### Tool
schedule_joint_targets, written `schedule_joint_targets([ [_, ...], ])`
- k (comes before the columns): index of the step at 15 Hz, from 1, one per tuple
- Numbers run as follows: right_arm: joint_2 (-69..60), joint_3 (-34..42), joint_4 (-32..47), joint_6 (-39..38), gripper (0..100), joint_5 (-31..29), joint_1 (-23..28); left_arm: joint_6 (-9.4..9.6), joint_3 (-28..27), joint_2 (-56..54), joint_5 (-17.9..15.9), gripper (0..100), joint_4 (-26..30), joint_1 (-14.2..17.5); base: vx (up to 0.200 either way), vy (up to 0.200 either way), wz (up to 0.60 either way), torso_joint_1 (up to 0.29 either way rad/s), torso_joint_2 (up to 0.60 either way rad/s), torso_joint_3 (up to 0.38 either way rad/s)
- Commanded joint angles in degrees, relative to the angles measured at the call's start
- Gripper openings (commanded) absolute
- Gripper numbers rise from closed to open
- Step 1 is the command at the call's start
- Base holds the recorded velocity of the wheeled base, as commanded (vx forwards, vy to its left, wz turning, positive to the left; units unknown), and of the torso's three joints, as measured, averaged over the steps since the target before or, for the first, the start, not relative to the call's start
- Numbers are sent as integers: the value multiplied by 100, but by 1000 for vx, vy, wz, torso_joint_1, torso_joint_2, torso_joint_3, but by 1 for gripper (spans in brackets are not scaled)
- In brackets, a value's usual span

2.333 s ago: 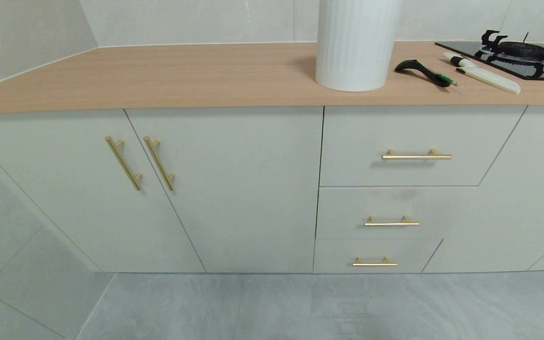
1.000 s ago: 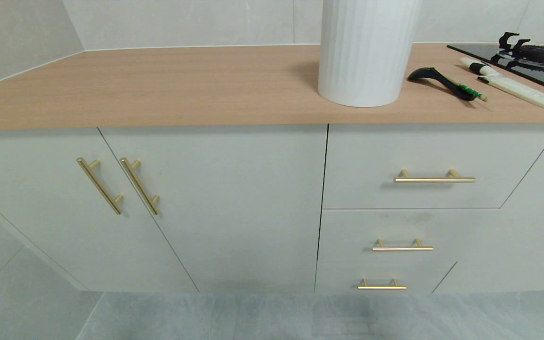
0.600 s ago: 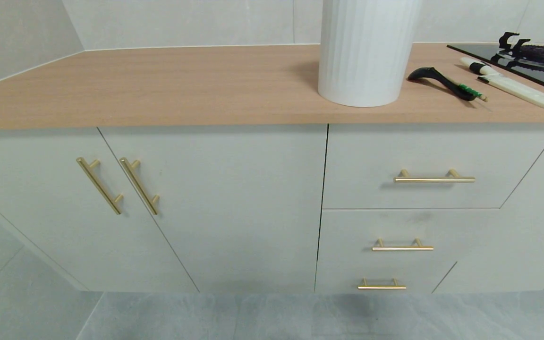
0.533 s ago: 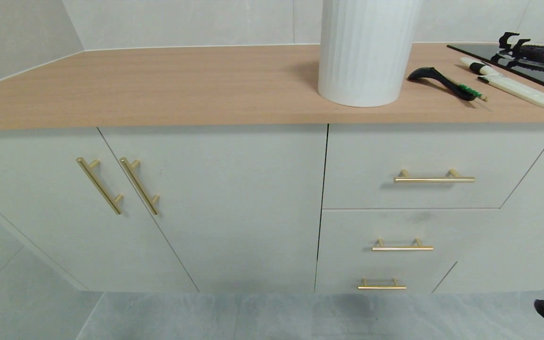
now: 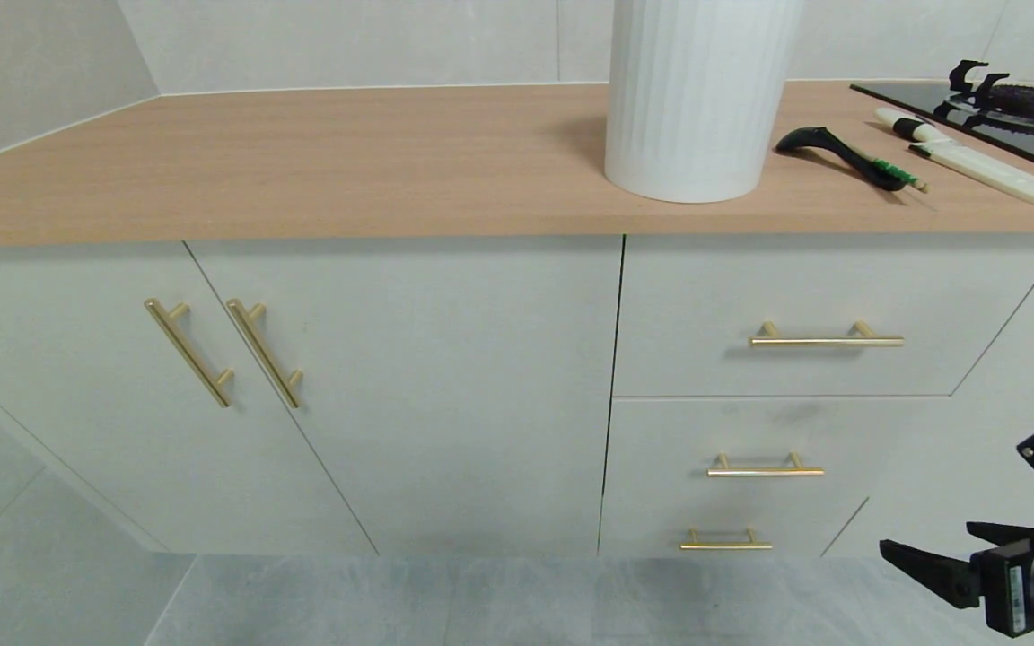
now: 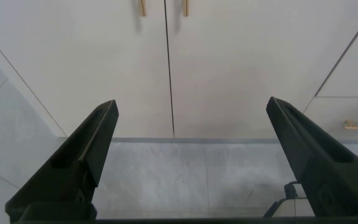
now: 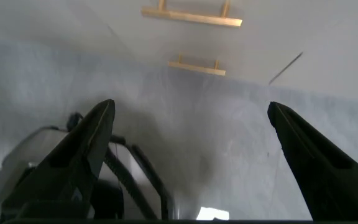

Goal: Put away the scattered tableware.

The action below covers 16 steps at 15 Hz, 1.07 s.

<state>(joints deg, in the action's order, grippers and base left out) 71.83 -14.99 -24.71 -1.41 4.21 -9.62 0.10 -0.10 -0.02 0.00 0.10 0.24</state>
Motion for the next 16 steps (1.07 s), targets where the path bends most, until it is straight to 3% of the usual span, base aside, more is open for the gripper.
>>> schedule_joint_targets([
  [1, 956, 5, -438, 1, 100, 1, -5, -1, 1, 2, 0, 100, -1, 2, 0, 0, 0, 0, 0, 0],
  [7, 2037, -232, -1765, 10, 100, 45, -5, -1, 1, 2, 0, 100, -1, 2, 0, 0, 0, 0, 0, 0],
  [16, 2617, -628, -2047, -26, 100, 28, 13, -1, 1, 2, 0, 100, -1, 2, 0, 0, 0, 0, 0, 0],
])
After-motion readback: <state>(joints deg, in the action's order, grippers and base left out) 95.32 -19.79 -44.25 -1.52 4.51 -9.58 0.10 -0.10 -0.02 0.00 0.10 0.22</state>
